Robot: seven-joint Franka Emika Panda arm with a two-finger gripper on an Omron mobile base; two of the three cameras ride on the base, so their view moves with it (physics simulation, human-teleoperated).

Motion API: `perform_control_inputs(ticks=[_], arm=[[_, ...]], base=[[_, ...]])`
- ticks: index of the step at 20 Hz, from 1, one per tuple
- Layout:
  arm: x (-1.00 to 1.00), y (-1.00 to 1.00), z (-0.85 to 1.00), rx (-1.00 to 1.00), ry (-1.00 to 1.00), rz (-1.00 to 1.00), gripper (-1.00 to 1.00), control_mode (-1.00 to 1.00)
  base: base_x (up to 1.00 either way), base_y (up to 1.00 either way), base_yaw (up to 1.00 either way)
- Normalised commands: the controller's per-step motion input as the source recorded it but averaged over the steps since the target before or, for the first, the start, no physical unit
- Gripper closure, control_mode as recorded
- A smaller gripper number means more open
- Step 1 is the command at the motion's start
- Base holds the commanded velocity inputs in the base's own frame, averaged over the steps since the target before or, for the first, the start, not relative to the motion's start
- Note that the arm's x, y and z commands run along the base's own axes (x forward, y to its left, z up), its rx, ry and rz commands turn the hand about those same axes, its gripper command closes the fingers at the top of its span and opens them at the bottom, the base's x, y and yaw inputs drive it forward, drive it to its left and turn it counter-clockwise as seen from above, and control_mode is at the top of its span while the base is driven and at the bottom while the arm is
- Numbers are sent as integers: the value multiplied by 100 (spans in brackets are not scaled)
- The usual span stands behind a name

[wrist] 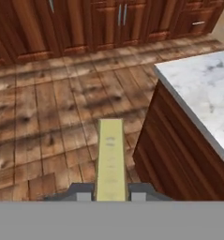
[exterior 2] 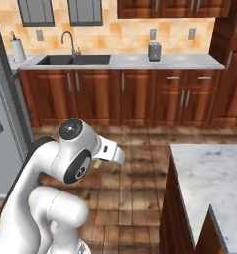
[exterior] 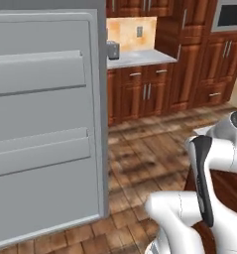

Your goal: Pick the egg and butter from the fridge and place them by the bowl for mixing.

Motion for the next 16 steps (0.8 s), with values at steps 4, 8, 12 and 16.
perform_control_inputs(ticks=[4, 8, 12, 16], arm=[[0, 0, 0, 0, 0, 0, 100, 100], [0, 0, 0, 0, 0, 0, 100, 100], [0, 0, 0, 0, 0, 0, 100, 100], [0, 0, 0, 0, 0, 0, 100, 100]], base=[[74, -20, 27], [72, -29, 21], [72, -28, 21], [71, -28, 23]])
